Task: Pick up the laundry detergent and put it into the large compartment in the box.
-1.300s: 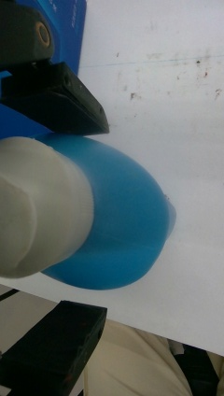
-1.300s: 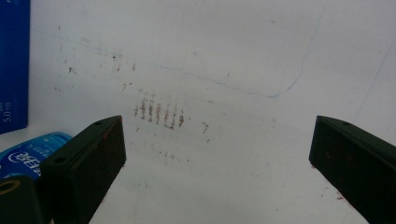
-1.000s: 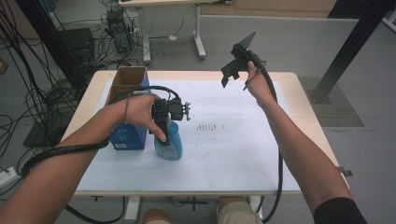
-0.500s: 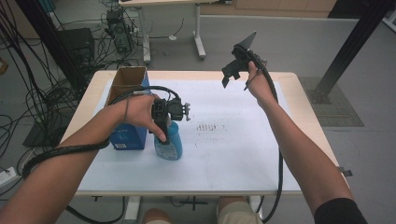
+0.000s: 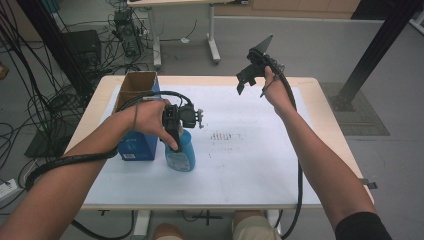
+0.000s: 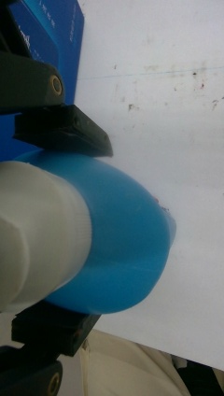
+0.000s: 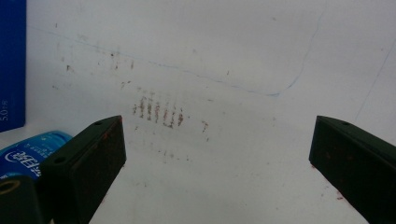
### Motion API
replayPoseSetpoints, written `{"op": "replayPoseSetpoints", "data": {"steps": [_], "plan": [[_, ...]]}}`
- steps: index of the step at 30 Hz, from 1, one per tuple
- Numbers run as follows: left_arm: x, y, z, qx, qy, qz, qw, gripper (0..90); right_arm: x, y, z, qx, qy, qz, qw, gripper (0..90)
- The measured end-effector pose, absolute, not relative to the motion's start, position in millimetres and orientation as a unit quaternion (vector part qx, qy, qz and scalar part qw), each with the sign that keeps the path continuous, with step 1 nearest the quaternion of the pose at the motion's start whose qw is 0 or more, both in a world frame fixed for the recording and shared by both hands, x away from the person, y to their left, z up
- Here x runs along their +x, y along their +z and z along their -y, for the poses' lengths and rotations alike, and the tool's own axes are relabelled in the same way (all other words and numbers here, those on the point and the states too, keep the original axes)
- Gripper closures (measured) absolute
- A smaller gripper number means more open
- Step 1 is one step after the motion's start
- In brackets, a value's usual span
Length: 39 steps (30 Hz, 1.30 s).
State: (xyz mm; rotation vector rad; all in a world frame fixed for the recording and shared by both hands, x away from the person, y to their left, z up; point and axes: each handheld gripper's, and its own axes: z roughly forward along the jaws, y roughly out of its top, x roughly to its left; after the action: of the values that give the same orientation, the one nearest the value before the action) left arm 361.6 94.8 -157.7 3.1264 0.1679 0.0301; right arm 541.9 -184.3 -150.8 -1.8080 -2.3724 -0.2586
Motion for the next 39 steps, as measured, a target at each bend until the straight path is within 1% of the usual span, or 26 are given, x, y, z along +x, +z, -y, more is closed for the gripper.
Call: {"op": "replayPoseSetpoints", "data": {"steps": [7,18,39], "plan": [[363.3,-163.4,-94.2,0.999,0.006,-0.051,0.006,29.9,542.9,-152.0,184.5,-0.603,-0.084,0.790,0.075,3.8],[367.1,-163.3,-94.2,0.999,-0.001,-0.042,0.006,32.3,543.8,-152.7,185.6,-0.604,-0.083,0.789,0.074,3.8],[368.7,-163.7,-90.9,0.999,-0.003,-0.033,0.000,33.1,542.6,-152.8,182.4,-0.602,-0.083,0.791,0.073,3.8]]}}
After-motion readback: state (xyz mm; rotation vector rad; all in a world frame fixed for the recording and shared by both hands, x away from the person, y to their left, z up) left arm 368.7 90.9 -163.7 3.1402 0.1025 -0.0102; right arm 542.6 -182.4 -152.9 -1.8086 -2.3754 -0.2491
